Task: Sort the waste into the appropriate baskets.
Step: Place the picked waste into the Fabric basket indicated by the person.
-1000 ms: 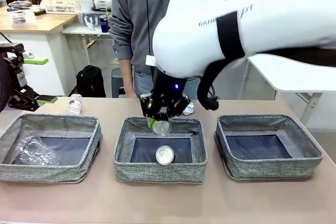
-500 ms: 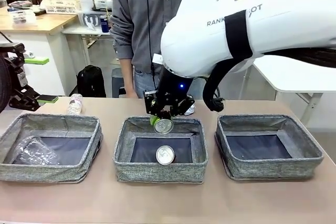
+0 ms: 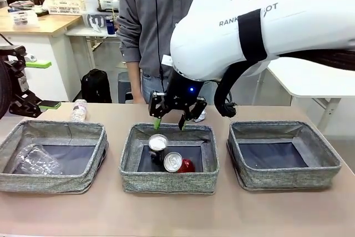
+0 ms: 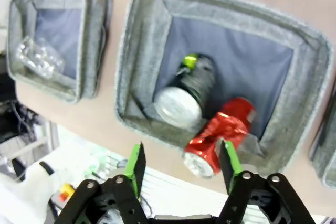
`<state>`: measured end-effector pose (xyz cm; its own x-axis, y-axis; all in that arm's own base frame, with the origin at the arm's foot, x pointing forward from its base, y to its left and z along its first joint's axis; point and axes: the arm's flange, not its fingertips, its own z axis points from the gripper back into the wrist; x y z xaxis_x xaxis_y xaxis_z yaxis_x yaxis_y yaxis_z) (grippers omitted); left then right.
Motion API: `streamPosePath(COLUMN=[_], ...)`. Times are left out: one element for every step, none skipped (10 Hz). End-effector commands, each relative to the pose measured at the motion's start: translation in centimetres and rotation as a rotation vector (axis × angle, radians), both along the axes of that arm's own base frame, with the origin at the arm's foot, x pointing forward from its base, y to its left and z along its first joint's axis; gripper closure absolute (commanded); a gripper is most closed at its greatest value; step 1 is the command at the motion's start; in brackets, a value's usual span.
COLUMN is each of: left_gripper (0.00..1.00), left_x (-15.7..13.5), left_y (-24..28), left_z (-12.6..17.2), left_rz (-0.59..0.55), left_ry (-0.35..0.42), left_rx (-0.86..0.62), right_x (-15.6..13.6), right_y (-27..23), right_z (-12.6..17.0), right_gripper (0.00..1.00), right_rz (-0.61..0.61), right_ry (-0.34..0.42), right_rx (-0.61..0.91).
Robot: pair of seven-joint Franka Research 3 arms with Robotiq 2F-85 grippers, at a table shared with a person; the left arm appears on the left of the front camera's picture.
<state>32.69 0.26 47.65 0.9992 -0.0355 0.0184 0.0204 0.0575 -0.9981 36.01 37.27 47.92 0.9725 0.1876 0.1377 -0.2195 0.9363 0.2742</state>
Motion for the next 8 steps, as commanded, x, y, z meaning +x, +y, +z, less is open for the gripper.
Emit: streamPosePath(left_gripper=[0.0,0.0,0.0,0.0,0.0,0.0,0.0,0.0], left_x=[-0.16,-0.16,-0.16,-0.16,-0.16,-0.16,-0.16,-0.16], left_y=[0.0,0.0,0.0,0.0,0.0,0.0,0.0,0.0], left_z=[0.2,0.2,0.2,0.2,0.2,0.2,0.2,0.2], left_rz=[-0.004,-0.004,-0.004,-0.004,-0.004,-0.004,-0.004,-0.004], left_ry=[-0.007,-0.007,-0.007,-0.007,-0.007,-0.007,-0.007,-0.007], left_rx=[-0.013,-0.013,-0.013,-0.013,-0.013,-0.013,-0.013,-0.013], right_x=[-0.31,-0.32,-0.32,-0.32,-0.33,-0.33,-0.31,-0.36], right_y=[-0.32,-0.38,-0.45,-0.48,-0.5,-0.52,-0.59,-1.28], right_z=[-0.33,-0.37,-0.39,-0.37,-0.38,-0.39,-0.33,0.27], right_gripper=[0.0,0.0,0.0,0.0,0.0,0.0,0.0,0.0], right_rz=[-0.036,-0.041,-0.042,-0.045,-0.046,-0.05,-0.051,-0.049], right_ry=[0.0,0.004,0.01,0.013,0.015,0.018,0.028,0.058], right_rx=[0.054,0.054,0.056,0.06,0.065,0.068,0.081,0.144])
